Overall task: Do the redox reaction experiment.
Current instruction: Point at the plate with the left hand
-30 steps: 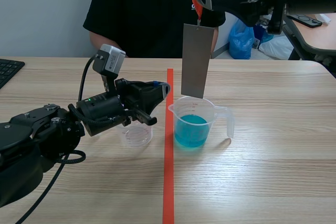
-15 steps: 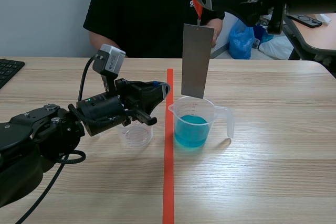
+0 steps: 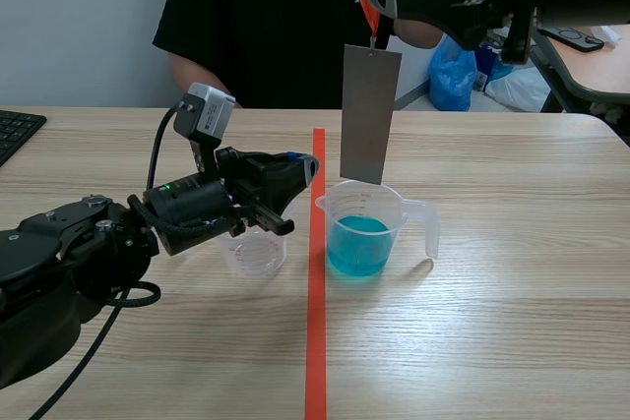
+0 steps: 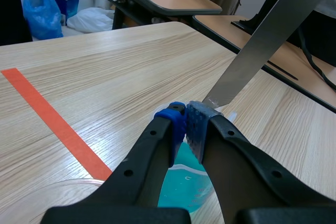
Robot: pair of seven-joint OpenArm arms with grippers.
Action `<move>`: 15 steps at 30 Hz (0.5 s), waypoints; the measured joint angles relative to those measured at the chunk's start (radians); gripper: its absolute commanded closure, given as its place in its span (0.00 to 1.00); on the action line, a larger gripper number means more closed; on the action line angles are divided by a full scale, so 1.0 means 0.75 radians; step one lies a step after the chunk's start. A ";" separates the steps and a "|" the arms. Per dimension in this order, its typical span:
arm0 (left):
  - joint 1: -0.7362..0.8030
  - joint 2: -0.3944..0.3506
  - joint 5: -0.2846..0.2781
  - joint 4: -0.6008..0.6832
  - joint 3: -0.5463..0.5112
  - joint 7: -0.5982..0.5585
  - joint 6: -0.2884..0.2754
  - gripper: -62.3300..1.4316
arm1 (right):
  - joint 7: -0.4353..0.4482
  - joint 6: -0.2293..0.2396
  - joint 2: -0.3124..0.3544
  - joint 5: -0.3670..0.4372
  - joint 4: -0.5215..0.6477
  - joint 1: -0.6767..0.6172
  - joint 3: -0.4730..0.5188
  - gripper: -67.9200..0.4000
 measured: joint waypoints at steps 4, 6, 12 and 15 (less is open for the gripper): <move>0.000 0.000 0.000 0.000 0.000 0.000 0.000 0.92 | 0.000 0.000 0.000 0.000 0.000 0.000 0.000 0.97; 0.000 0.000 0.000 0.000 0.000 0.000 0.000 0.92 | 0.000 0.000 0.000 0.000 0.000 0.000 0.000 0.97; 0.000 0.000 0.000 0.000 0.000 0.000 0.001 0.92 | 0.000 0.000 0.000 0.001 0.000 0.000 0.000 0.97; 0.000 -0.009 0.000 0.000 0.000 -0.002 0.001 0.92 | 0.000 0.000 0.000 0.001 0.000 0.000 0.000 0.97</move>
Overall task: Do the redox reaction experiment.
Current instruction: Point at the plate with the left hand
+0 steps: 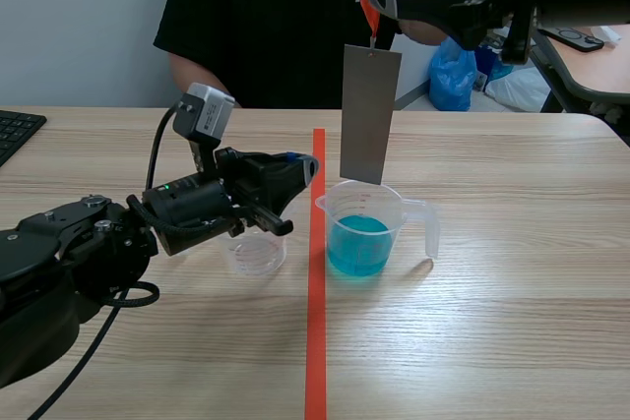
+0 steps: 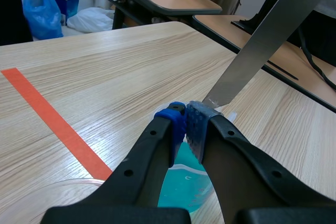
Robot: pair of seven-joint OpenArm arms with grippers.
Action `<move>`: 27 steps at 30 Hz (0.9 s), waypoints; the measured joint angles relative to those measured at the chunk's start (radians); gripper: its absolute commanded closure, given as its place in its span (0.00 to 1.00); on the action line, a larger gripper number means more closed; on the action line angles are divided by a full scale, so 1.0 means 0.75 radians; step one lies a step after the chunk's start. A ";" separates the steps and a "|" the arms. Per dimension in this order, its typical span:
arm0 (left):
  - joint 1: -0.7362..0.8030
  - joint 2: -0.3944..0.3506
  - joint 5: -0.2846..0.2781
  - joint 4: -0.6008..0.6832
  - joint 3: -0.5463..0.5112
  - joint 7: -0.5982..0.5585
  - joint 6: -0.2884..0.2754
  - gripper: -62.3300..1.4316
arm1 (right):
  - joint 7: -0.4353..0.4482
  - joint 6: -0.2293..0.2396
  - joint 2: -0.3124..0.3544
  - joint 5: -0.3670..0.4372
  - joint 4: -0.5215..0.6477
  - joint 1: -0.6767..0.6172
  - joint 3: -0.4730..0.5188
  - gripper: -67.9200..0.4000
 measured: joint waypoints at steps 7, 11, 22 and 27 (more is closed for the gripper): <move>0.012 -0.168 -0.027 0.000 -0.001 0.001 -0.002 0.92 | 0.000 0.000 0.000 0.001 0.000 0.000 0.000 0.97; 0.086 -0.319 -0.135 0.027 -0.031 -0.063 -0.094 0.92 | 0.000 0.000 0.000 0.004 0.000 0.000 0.000 0.97; 0.659 -0.679 -0.113 0.395 -0.403 -0.205 -0.117 0.93 | 0.000 0.000 0.000 0.005 0.000 0.000 0.000 0.97; 1.046 -0.674 0.134 0.463 -0.722 -0.361 -0.117 0.93 | -0.001 0.000 0.000 0.004 0.000 0.000 0.000 0.97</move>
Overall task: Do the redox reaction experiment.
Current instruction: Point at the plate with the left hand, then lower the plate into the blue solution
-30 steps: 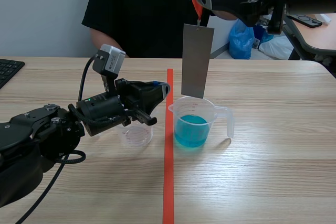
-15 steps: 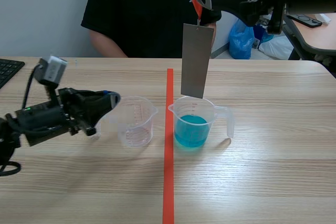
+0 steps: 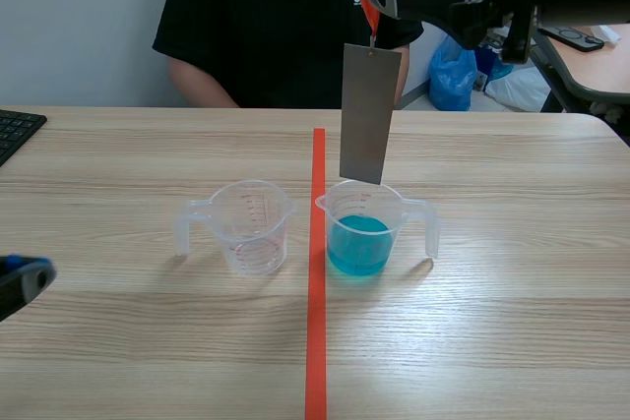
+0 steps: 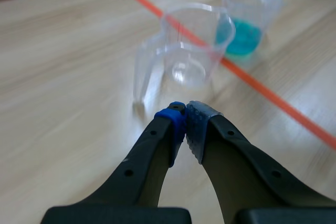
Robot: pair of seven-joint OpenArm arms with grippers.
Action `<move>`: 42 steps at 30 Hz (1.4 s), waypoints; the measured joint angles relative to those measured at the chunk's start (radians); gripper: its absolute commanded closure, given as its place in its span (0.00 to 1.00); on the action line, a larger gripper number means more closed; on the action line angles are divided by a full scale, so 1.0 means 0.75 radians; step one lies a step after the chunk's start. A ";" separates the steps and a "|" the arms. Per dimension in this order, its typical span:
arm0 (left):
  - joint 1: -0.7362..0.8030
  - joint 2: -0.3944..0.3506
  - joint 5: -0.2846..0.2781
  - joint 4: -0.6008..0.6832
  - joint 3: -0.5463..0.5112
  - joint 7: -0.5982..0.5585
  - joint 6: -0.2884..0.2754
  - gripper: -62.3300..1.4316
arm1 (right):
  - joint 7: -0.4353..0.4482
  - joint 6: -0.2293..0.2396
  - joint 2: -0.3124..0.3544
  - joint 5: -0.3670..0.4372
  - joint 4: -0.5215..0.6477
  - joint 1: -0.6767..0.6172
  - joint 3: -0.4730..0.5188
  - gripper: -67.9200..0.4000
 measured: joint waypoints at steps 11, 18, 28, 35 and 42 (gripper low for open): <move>0.585 0.338 0.557 0.012 -0.420 -0.424 0.347 0.93 | -0.005 0.000 0.000 0.000 0.000 0.000 0.000 0.97; 0.689 0.529 0.858 0.012 -0.432 -0.551 0.509 0.93 | -0.005 0.000 0.000 0.000 0.000 0.000 0.000 0.97; 0.755 0.595 0.952 0.012 -0.431 -0.603 0.595 0.93 | -0.005 0.000 0.000 0.001 0.000 0.000 0.000 0.97; 0.749 0.594 0.953 0.012 -0.431 -0.603 0.597 0.93 | 0.009 0.000 0.000 0.001 0.000 0.000 0.000 0.97; 0.749 0.594 0.952 0.012 -0.431 -0.603 0.597 0.93 | 0.057 0.000 -0.001 0.009 -0.062 -0.001 0.000 0.97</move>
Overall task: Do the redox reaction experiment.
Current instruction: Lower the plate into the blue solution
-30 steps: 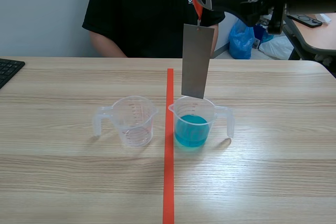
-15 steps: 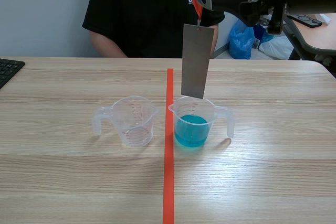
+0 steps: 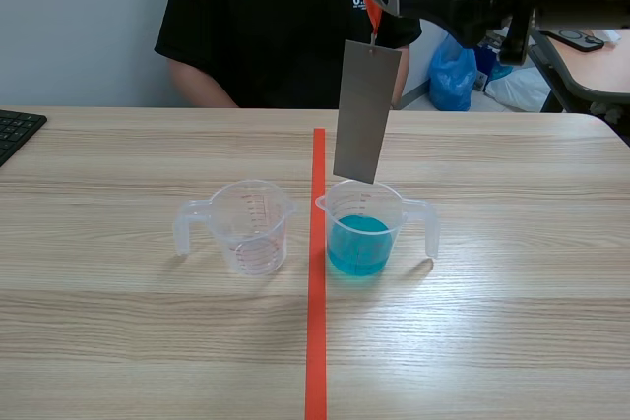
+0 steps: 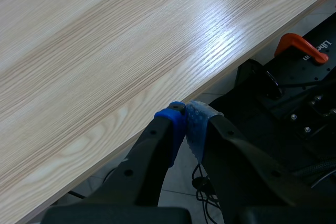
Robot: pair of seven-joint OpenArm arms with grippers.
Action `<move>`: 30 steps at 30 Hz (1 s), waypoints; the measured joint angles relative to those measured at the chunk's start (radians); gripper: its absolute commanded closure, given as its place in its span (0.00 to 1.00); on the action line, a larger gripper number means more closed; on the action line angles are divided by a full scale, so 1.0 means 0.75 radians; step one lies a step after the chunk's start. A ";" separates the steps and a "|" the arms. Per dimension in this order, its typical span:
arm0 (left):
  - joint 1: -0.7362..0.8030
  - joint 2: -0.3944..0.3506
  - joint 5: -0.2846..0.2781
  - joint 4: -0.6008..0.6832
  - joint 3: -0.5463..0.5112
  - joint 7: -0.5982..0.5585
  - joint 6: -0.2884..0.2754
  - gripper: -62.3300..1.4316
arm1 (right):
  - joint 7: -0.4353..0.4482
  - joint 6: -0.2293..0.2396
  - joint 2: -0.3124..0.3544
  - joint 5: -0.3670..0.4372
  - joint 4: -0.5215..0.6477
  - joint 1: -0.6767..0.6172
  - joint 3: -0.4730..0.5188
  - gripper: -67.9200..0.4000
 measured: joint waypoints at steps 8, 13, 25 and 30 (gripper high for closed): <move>0.000 0.000 0.000 0.000 0.000 0.000 0.000 0.93 | 0.023 0.048 -0.023 -0.004 -0.131 0.000 0.000 0.97; 0.000 0.000 0.001 0.000 0.000 0.000 0.000 0.93 | 0.035 0.098 -0.049 -0.005 -0.211 0.000 -0.001 0.97; 0.000 0.000 -0.001 0.000 0.000 0.000 0.000 0.93 | 0.179 0.136 -0.064 -0.057 -0.454 0.000 -0.070 0.97; 0.000 0.000 -0.001 0.000 0.000 0.000 0.000 0.93 | 0.209 0.136 -0.089 -0.135 -0.548 -0.001 -0.115 0.97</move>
